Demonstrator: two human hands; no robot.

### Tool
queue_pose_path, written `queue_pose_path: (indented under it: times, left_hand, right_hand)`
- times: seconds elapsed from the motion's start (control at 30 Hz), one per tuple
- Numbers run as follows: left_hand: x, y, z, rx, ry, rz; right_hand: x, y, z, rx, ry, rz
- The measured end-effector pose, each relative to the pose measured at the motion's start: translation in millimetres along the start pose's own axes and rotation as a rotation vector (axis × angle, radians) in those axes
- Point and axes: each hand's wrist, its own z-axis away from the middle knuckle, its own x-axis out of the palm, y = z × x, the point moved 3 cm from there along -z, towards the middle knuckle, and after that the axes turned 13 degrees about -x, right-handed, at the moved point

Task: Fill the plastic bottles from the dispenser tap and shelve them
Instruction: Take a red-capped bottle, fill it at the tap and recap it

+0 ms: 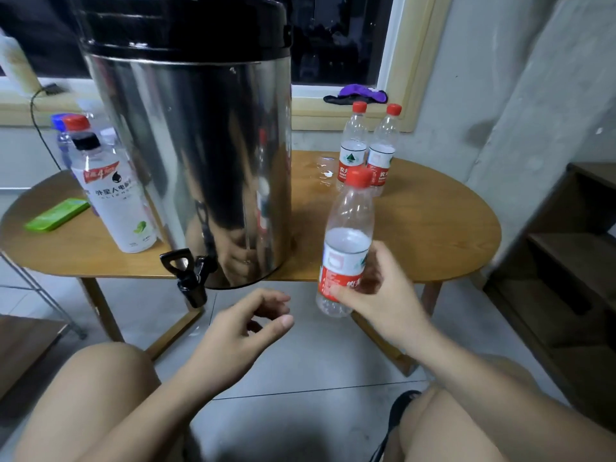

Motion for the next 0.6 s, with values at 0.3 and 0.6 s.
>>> queue_pose_path:
  times: [0.3, 0.6]
  left_hand:
    - [-20.0, -5.5, 19.3, 0.089, 0.019, 0.141]
    - [-17.2, -22.4, 24.9, 0.061, -0.087, 0.125]
  right_hand:
    - [67.6, 17.3, 46.4, -0.004, -0.392, 0.188]
    - [84.8, 14.8, 45.5, 0.055, -0.550, 0.108]
